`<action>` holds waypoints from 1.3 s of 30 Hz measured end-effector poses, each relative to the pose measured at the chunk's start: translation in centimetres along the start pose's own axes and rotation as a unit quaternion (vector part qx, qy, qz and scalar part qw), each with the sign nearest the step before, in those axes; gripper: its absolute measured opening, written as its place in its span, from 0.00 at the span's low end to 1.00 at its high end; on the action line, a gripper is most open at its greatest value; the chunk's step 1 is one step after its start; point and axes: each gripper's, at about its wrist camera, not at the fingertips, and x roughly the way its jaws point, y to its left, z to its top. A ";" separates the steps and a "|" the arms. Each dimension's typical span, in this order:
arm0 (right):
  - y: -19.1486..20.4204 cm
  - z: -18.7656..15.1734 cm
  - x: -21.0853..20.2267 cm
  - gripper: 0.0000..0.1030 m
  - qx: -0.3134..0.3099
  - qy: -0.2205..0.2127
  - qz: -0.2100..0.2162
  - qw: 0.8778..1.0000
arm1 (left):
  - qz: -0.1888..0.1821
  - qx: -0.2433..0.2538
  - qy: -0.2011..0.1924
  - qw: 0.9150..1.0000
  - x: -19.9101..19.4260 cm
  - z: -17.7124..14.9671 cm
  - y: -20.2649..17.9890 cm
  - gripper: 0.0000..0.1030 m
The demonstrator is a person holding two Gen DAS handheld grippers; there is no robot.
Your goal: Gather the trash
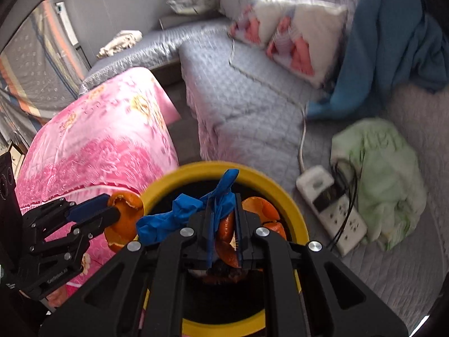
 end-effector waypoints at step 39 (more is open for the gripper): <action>10.5 2.2 -5.3 0.38 -0.057 -0.096 0.022 0.993 | 0.163 -0.093 -0.174 0.967 -20.8 -1.3 9.7 0.50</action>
